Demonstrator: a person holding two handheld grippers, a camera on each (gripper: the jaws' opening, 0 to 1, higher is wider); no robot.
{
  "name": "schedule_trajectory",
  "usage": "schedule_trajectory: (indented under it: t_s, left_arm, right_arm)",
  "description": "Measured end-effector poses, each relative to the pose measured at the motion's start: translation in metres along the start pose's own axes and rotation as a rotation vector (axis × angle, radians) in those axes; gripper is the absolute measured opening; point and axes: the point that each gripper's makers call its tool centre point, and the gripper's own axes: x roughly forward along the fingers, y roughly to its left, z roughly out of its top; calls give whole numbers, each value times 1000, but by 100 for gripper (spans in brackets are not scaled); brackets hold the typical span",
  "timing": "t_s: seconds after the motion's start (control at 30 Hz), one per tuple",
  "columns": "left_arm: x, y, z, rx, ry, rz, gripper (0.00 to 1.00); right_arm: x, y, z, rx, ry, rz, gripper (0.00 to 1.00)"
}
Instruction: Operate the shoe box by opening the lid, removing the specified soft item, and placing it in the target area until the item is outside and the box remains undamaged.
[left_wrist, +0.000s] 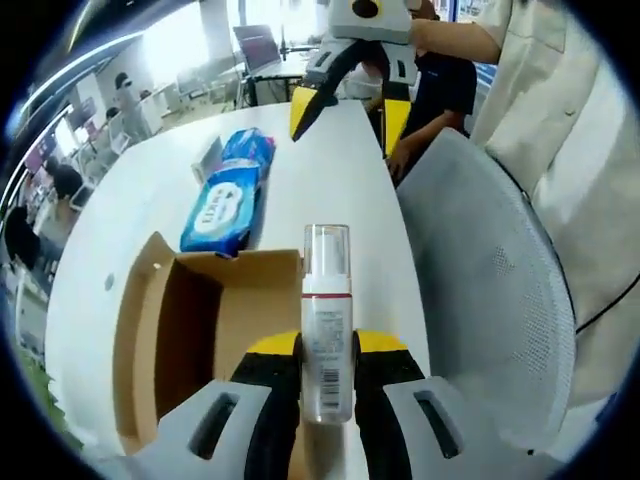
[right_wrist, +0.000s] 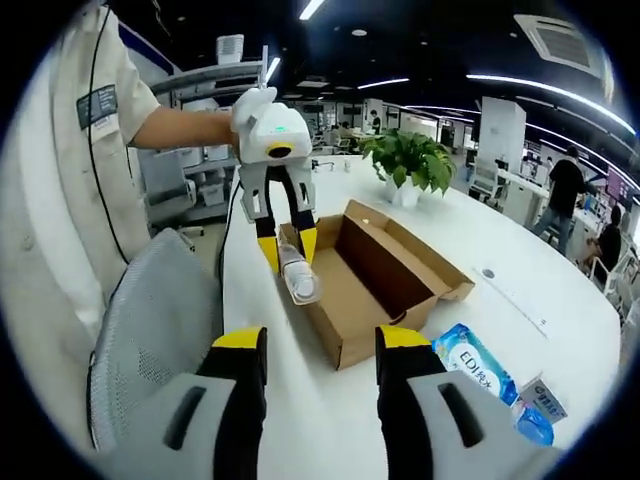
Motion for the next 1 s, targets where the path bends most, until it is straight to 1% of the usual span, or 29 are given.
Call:
schedule_trajectory:
  t_s: [0.3, 0.57, 0.77, 0.87, 1.0]
  left_arm:
    - [6, -12, 16, 30, -26, -22, 17]
    - [10, -20, 31, 53, -65, -35, 17]
    - [10, -28, 42, 53, -107, -59, 17]
    - [9, -31, 45, 61, -120, -63, 17]
    - [8, -33, 53, 64, -157, -72, 17]
  right_arm:
    - [11, 16, 4, -14, 0, 43, 37]
    - [17, 24, 8, -31, -5, 69, 33]
    - [19, 30, 9, -58, 3, 86, 30]
    - [19, 32, 9, -68, 6, 93, 28]
    - [19, 35, 11, -82, 6, 98, 24]
